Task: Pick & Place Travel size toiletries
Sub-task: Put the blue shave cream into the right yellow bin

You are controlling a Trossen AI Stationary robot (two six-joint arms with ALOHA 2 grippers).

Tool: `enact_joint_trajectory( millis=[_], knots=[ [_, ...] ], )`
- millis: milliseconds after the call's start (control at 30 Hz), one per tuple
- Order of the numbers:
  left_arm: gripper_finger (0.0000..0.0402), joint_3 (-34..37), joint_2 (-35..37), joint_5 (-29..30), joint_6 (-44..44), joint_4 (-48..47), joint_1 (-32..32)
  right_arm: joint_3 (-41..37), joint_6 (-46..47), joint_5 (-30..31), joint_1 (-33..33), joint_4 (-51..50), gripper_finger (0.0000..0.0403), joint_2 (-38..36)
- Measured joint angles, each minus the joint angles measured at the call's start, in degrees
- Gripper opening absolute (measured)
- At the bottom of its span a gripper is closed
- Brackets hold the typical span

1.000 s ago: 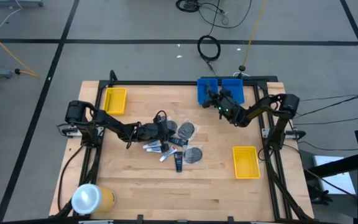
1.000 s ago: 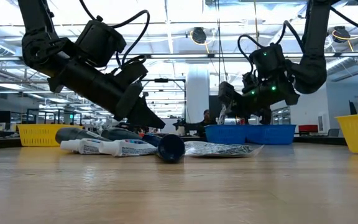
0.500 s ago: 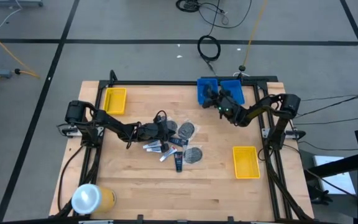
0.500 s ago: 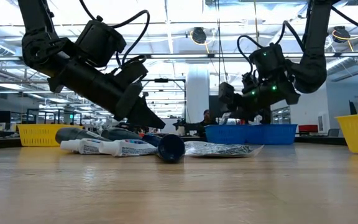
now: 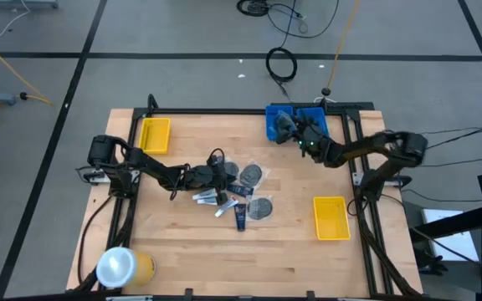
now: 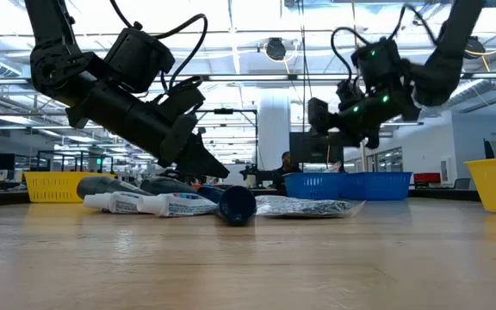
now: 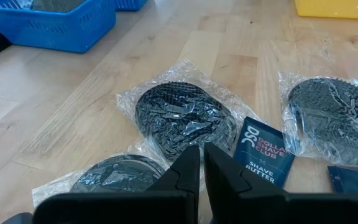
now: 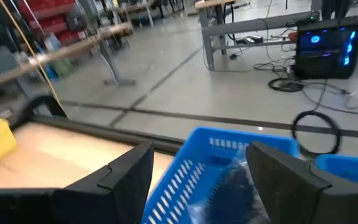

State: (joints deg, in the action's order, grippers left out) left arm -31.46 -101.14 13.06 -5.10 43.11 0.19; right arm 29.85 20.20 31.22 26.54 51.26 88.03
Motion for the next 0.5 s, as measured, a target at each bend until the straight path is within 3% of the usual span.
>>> enact_joint_trajectory(
  millis=[300,500],
  knots=[
    [0.0026,0.00,0.00,-0.01,-0.02,0.23,0.00,0.42,-5.62,-5.83,-2.86,-30.62,0.0221,-17.93],
    [0.0026,0.00,0.02,0.12,0.24,1.64,0.02,4.83,-4.60,-6.26,-1.32,-42.92,0.0165,-17.39]
  ],
)
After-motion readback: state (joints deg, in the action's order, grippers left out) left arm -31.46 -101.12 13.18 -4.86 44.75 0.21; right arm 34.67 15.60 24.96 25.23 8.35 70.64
